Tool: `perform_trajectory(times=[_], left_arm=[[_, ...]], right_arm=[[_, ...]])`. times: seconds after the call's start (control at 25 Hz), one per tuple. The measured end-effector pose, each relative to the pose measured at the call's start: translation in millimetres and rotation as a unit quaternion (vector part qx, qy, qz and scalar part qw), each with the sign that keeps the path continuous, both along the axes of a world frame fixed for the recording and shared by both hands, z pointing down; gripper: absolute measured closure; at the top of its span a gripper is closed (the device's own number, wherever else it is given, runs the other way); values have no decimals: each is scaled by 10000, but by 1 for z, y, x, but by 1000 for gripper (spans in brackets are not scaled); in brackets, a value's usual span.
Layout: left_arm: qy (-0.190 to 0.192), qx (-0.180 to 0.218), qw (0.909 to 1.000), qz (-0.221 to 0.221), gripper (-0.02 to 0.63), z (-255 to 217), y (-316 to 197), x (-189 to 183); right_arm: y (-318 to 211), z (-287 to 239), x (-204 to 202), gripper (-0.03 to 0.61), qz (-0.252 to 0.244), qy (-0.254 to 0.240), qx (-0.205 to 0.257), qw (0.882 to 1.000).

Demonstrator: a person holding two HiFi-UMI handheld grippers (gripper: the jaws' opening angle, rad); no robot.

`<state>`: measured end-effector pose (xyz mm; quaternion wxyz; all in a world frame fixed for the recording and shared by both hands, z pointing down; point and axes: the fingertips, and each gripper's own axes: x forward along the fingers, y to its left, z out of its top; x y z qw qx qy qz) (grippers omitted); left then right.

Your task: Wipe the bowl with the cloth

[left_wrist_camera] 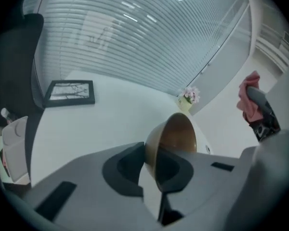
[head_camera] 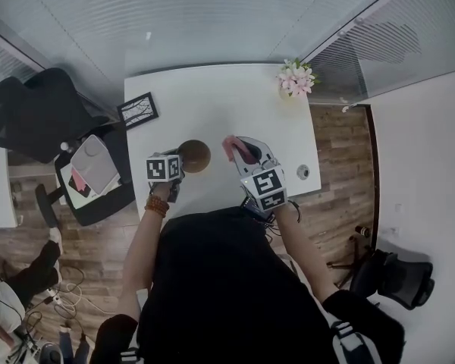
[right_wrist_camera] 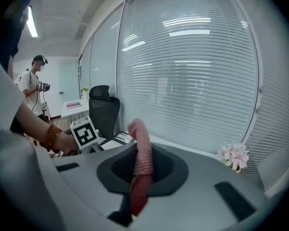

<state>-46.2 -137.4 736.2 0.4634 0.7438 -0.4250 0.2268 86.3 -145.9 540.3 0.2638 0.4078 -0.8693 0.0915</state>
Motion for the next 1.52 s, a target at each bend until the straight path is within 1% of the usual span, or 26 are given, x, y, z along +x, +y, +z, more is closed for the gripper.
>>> perform_trajectory(times=[0.12, 0.24, 0.36, 0.4, 0.48, 0.56, 0.68, 0.84, 0.88, 0.96, 1.04, 1.12, 1.2, 1.32, 1.4, 1.44, 1.48, 1.52], left_arm=[[15, -457, 9989, -64, 588, 33, 10, 5], [29, -776, 9968, -163, 586, 56, 17, 4], [151, -851, 9960, -242, 575, 63, 20, 4], [249, -823, 9960, -248, 548, 60, 20, 5], [380, -709, 9965, -212, 481, 52, 20, 6], [288, -494, 9983, -71, 457, 41, 21, 2], [-42, -107, 9998, 139, 456, 20, 23, -12], [-360, 359, 9986, 175, 454, -9, 14, -32], [-477, 541, 9973, 165, 454, -19, 10, -38], [-700, 1085, 9915, 122, 456, -47, 0, -46], [-804, 1763, 9811, 16, 456, -87, -12, -50], [-839, 2442, 9660, -131, 457, -130, -21, -50], [-856, 3105, 9462, -311, 462, -173, -27, -50], [-933, 3972, 9100, -736, 491, -229, -29, -53], [-1096, 4361, 8869, -1059, 547, -253, -27, -58], [-1185, 4488, 8777, -1194, 578, -261, -25, -60], [-1267, 4575, 8706, -1293, 588, -267, -23, -61], [-1336, 4628, 8657, -1361, 598, -271, -21, -62]], right_arm=[[3, 0, -2, 561, 6, -50, -14, 10000], [6, 4, -4, 561, -35, -80, -76, 9999], [8, 6, -7, 561, -80, -80, -112, 9999], [8, 7, -8, 561, -88, -86, -110, 9999], [7, 6, -8, 561, -93, -100, -98, 9999], [5, 4, -8, 561, -87, -113, -69, 9999], [2, 0, -8, 561, -96, -151, 11, 9998], [-4, -8, -16, 561, -180, -203, 116, 9996], [-4, -10, -19, 561, -196, -229, 164, 9994], [-5, -19, -25, 561, -224, -304, 301, 9988], [-8, -29, -31, 561, -240, -395, 475, 9978], [-12, -41, -38, 561, -242, -492, 664, 9963], [-16, -55, -45, 560, -219, -603, 874, 9941], [-19, -82, -56, 560, -191, -791, 1330, 9878], [-19, -99, -62, 560, -222, -859, 1742, 9807], [-18, -104, -64, 561, -214, -864, 1887, 9780], [-16, -108, -66, 561, -193, -858, 1987, 9761], [-15, -111, -69, 561, -193, -829, 2088, 9743]])
